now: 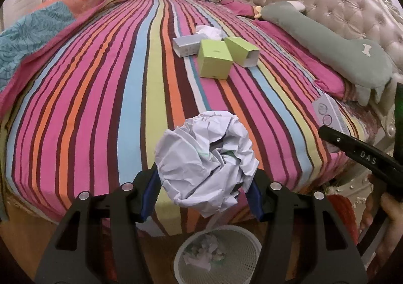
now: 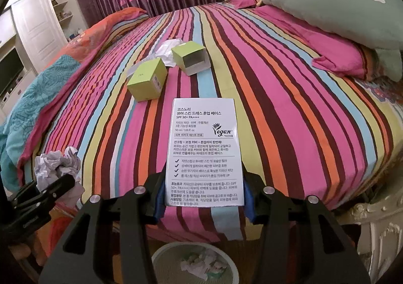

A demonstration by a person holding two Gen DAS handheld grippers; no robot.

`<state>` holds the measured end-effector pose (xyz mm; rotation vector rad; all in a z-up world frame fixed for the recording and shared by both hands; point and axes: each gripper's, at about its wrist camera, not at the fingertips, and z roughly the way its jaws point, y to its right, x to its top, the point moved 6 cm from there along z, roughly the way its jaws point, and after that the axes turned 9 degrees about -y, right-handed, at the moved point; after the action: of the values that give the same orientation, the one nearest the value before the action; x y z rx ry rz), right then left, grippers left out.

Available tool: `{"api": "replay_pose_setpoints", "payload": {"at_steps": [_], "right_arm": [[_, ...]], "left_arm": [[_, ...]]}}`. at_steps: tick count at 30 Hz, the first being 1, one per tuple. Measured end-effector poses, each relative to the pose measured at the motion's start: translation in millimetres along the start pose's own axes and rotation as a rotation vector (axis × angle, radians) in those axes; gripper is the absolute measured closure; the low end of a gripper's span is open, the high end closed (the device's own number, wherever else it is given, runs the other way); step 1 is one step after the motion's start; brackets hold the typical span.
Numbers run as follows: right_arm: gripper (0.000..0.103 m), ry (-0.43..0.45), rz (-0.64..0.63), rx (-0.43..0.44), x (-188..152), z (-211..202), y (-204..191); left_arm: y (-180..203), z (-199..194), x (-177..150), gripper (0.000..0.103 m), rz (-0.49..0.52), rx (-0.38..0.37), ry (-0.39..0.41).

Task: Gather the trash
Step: 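Carry the paper ball and leaflet with both grippers over the wastebasket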

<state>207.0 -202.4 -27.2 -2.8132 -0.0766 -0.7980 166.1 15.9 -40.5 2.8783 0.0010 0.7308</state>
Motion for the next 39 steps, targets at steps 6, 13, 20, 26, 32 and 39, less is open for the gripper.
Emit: {"api": "replay_pose_setpoints", "payload": {"at_steps": [6,13,20,26,32,39], "right_arm": [[0.058,-0.017,-0.007,-0.002,-19,-6,-3],[0.058,-0.085,0.02,0.012,-57,-1,-5],[0.058,-0.173,0.027,0.035,-94,12,-13],[0.058,-0.284,0.072,0.083,-119,34,-13],[0.058,-0.375,0.104,0.089,-136,53,-8],[0.058,-0.491,0.14,0.111,-156,74,-6]], "left_arm": [[9,-2,-24,0.046,0.003,-0.035,-0.042],[20,6,-62,0.046,0.011,-0.081,-0.124],[37,21,-92,0.046,0.056,-0.086,-0.199],[45,42,-115,0.046,0.079,-0.095,-0.293],[46,58,-127,0.046,0.077,-0.081,-0.359],[45,77,-143,0.046,0.078,-0.068,-0.448]]}}
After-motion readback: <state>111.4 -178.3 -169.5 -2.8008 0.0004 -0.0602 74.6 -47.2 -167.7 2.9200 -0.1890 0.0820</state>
